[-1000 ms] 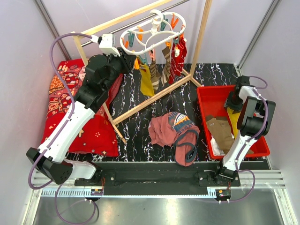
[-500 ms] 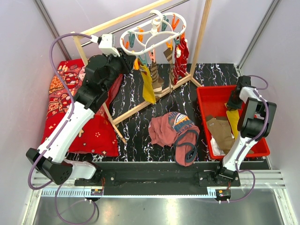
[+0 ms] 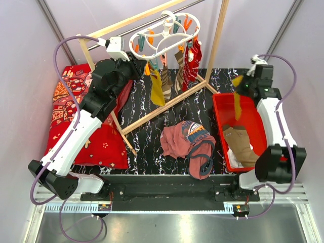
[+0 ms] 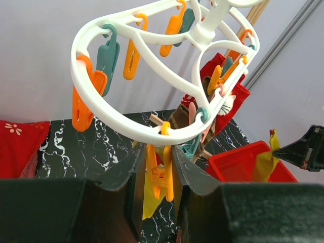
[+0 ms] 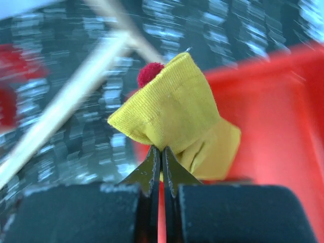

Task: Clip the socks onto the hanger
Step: Clamp the sock onto the hanger.

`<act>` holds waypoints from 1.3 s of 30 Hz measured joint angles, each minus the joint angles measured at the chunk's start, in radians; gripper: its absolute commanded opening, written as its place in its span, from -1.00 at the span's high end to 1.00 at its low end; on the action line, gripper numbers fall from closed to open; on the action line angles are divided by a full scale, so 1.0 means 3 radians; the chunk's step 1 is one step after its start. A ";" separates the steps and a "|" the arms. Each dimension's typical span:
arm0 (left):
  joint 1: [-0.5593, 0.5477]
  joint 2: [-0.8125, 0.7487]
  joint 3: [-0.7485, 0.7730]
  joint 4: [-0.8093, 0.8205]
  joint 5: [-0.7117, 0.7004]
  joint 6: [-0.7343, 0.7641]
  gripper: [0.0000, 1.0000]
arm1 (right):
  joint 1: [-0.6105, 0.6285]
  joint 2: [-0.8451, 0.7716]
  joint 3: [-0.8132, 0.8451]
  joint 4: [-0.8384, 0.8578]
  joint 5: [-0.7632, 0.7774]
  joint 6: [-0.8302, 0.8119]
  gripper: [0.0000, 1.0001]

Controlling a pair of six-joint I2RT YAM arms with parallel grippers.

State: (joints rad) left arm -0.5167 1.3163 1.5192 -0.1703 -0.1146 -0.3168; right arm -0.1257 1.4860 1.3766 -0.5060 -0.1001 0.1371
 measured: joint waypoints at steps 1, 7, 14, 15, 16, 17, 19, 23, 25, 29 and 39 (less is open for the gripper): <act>0.0000 0.0000 0.0000 0.0000 -0.0001 -0.0004 1.00 | 0.0118 -0.0081 0.0009 0.0024 -0.0038 -0.0001 1.00; 0.0000 0.0000 0.0000 0.0000 -0.0004 -0.0043 1.00 | 0.0772 -0.0584 0.0018 0.0057 -0.0259 -0.0005 1.00; 0.0000 0.0000 0.0000 0.0001 -0.0005 -0.0092 1.00 | 0.1466 -0.1030 0.0018 0.0207 -0.0479 -0.0001 1.00; 0.0000 0.0000 0.0000 0.0001 -0.0005 -0.0100 1.00 | 0.1578 -0.1043 0.0027 0.0233 -0.0502 0.0000 1.00; 0.0000 0.0000 0.0000 0.0001 -0.0005 -0.0107 1.00 | 0.1689 -0.1043 0.0039 0.0254 -0.0515 0.0004 1.00; 0.0000 0.0000 0.0000 0.0001 -0.0005 -0.0112 1.00 | 0.1785 -0.1029 0.0055 0.0272 -0.0519 0.0005 1.00; 0.0000 0.0000 0.0000 0.0001 -0.0005 -0.0146 1.00 | 0.2060 -0.0940 0.0141 0.0314 -0.0518 0.0010 1.00; 0.0000 0.0000 0.0000 0.0003 -0.0004 -0.0173 1.00 | 0.2368 -0.0778 0.0237 0.0427 -0.0512 0.0067 1.00; 0.0000 0.0000 0.0000 0.0003 -0.0004 -0.0182 1.00 | 0.2501 -0.0676 0.0263 0.0505 -0.0510 0.0121 1.00; 0.0000 0.0000 0.0000 0.0004 -0.0004 -0.0195 1.00 | 0.2686 -0.0459 0.0295 0.0615 -0.0487 0.0209 1.00; 0.0000 -0.0005 0.0000 0.0001 -0.0003 -0.0207 1.00 | 0.2805 0.0080 0.0586 0.0649 -0.0319 0.0381 1.00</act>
State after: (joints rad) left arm -0.5167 1.3148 1.5192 -0.1699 -0.1154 -0.3790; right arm 0.7158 1.5101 1.5524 -0.3115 -0.1959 0.2516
